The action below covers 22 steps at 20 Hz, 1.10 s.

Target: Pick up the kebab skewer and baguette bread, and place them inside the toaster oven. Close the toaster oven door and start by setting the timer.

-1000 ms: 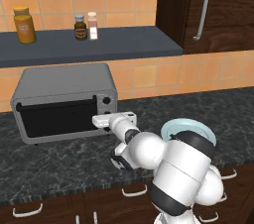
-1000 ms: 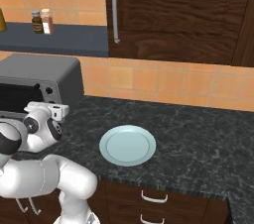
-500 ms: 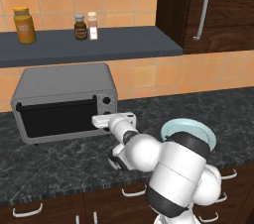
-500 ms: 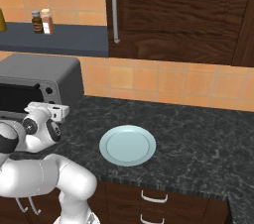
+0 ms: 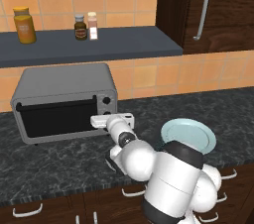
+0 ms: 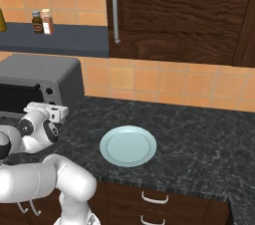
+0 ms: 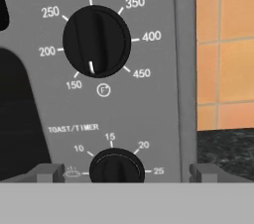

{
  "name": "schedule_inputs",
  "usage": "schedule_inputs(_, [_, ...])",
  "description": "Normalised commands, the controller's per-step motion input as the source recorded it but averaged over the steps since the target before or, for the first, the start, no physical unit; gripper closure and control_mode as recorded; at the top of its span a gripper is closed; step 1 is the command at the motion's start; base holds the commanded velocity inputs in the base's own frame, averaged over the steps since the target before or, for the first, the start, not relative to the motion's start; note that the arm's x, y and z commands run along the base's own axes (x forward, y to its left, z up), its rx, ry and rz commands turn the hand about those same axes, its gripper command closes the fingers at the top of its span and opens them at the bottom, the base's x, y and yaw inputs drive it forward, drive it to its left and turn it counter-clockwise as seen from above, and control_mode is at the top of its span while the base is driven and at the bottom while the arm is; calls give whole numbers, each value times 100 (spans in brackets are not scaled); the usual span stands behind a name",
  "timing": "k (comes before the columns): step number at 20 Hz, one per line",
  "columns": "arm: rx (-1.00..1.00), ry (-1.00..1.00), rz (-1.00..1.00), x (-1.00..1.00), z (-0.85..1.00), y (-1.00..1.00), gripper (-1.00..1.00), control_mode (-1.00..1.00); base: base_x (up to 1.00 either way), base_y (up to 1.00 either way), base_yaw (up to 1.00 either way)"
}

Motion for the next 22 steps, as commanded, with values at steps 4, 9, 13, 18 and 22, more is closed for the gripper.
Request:
schedule_inputs(4, [-1,0,-3,0,-1,4,-100,-100,0,0,0])
schedule_inputs(9, [0,0,-2,1,0,0,-100,-100,0,0,0])
schedule_inputs(13, [0,0,-1,4,0,0,-100,-100,0,0,0])
schedule_inputs(18, [0,-1,0,0,0,1,100,-100,0,0,0])
schedule_inputs(22, [0,-3,0,7,0,0,100,-100,0,0,0])
